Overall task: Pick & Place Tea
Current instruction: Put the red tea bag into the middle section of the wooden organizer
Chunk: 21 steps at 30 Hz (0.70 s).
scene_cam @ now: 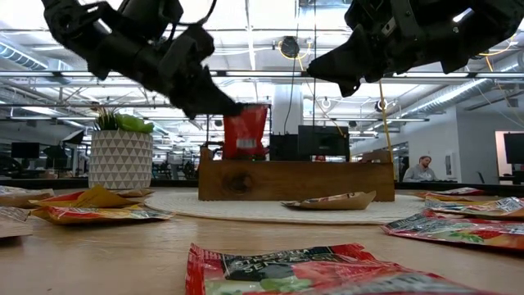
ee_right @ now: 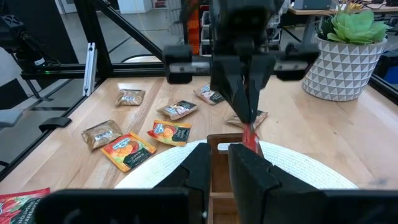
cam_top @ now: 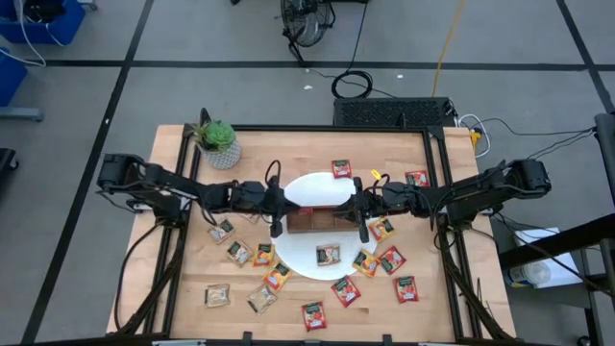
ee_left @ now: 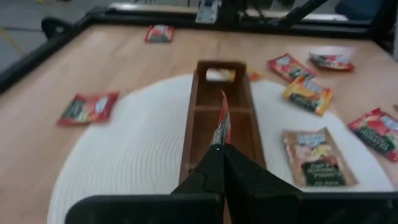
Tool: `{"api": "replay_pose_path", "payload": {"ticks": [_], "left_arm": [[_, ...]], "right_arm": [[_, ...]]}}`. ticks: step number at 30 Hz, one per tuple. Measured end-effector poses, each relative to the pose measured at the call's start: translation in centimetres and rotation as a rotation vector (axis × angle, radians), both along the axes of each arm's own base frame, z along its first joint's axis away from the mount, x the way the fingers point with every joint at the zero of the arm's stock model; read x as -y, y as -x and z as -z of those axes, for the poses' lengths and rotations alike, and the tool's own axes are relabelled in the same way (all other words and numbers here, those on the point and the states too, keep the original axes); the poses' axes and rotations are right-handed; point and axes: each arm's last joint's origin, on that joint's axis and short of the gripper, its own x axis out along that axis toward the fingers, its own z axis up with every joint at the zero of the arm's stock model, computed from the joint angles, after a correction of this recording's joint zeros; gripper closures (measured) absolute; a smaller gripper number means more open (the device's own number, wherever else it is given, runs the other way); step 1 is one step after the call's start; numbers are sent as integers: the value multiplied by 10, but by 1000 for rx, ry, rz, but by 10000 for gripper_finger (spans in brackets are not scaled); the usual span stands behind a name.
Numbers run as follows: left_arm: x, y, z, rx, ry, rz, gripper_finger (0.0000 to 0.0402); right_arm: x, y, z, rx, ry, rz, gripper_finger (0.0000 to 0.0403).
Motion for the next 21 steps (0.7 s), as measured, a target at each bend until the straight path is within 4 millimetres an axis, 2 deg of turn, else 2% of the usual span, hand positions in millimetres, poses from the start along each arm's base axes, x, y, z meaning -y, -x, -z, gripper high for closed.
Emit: {"api": "replay_pose_path", "payload": {"ticks": [6,10,21], "left_arm": [[5,-22,-28,-23,-71,50,400],[7,-37,-31,-61,-111,80,400],[-3,-61,9,-44,-81,130,401]], "right_arm": [[0,0,0,0,3,-1,358],[0,0,0,-1,3,-1,358],[-1,1,-4,18,4,-8,358]]}}
